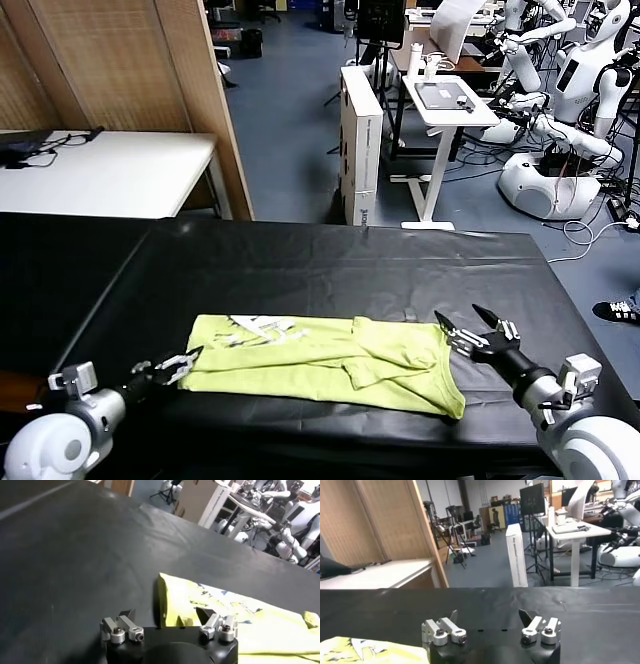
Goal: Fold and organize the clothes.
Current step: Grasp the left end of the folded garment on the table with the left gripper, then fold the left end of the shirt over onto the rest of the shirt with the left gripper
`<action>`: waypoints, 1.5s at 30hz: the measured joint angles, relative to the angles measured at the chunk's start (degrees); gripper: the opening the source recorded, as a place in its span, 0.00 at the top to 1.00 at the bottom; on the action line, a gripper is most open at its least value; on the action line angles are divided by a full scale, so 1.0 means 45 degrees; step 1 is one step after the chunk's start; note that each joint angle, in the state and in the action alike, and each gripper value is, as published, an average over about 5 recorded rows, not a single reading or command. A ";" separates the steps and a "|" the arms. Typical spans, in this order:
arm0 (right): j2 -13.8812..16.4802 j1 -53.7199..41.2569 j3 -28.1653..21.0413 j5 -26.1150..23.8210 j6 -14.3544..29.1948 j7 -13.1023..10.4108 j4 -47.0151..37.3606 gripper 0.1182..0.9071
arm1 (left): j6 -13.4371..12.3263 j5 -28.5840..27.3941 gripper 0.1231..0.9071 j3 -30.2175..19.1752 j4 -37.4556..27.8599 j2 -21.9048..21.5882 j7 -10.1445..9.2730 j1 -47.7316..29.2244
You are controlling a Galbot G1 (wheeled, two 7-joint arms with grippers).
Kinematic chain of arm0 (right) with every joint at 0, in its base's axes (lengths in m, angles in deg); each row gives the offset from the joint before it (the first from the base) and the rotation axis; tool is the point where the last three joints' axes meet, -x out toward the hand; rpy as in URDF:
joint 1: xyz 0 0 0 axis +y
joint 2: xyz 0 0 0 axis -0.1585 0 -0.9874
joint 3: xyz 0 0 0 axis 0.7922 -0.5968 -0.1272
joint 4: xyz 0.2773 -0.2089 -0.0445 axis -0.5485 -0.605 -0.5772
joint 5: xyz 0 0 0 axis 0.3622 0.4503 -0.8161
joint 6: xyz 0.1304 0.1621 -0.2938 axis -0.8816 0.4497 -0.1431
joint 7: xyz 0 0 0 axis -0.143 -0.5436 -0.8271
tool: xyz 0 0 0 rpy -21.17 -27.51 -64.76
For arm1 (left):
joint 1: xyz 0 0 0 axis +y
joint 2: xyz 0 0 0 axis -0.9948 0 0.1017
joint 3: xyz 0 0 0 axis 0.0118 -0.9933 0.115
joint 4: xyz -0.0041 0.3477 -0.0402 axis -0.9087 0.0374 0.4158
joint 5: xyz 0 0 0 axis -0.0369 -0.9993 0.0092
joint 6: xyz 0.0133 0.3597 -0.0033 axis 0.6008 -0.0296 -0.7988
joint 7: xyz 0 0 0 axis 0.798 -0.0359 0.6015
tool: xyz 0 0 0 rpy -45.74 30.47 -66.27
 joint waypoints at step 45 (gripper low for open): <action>-0.0648 -0.0362 -0.1040 -0.1017 0.0433 0.0030 -0.0311 0.00 | -0.0772 -0.2598 0.93 0.1251 0.1666 -0.0183 -0.0906 0.0759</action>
